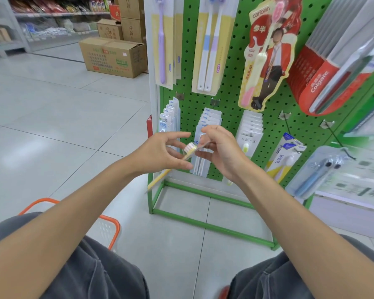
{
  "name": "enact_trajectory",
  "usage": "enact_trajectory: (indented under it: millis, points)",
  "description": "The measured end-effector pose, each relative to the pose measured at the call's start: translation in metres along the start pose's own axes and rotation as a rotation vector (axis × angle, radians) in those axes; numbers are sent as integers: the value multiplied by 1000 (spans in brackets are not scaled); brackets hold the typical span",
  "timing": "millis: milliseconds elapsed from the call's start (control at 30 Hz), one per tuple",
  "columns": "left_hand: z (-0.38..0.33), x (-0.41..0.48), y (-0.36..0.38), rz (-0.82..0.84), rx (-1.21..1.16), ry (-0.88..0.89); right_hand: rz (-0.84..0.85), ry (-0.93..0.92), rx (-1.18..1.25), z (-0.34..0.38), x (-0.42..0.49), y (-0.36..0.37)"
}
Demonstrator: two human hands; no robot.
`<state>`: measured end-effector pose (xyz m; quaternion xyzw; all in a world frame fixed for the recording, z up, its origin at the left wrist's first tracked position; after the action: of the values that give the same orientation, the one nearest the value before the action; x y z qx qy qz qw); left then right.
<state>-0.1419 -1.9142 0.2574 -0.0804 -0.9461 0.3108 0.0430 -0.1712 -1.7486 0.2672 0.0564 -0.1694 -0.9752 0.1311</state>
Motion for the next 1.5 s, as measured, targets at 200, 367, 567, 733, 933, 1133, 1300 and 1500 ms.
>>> enact_trajectory:
  millis: [200,367,567,733,933,1133,1300,1500]
  points:
    - [13,2,-9,212,227,-82,-19,58,91,3,5,-8]
    - [31,11,-13,24,391,-77,-107,54,35,0,11,-14]
    - [38,9,-20,-26,480,-52,-177,120,-26,-11,15,-21]
    - [60,-10,-17,-124,377,-97,-128,139,-79,-22,19,-10]
    - [64,-17,-36,-172,496,-113,-168,124,-154,-46,31,12]
    - [95,-54,-61,-209,544,-206,-90,191,-180,-76,42,55]
    - [149,-105,-82,-265,491,-388,60,341,-329,-114,56,122]
    - [244,-181,-73,-319,394,-655,225,545,-566,-207,59,199]
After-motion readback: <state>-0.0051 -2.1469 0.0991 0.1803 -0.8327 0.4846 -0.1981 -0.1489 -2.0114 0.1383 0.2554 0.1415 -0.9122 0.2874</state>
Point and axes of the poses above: each hand's wrist, its own x-axis towards the middle knuckle, its own y-axis out of the palm, z = x × y, the point moved 2 cm from there along x, towards the middle knuckle, and after that the axes turned 10 degrees about x, right-handed, at the moved point
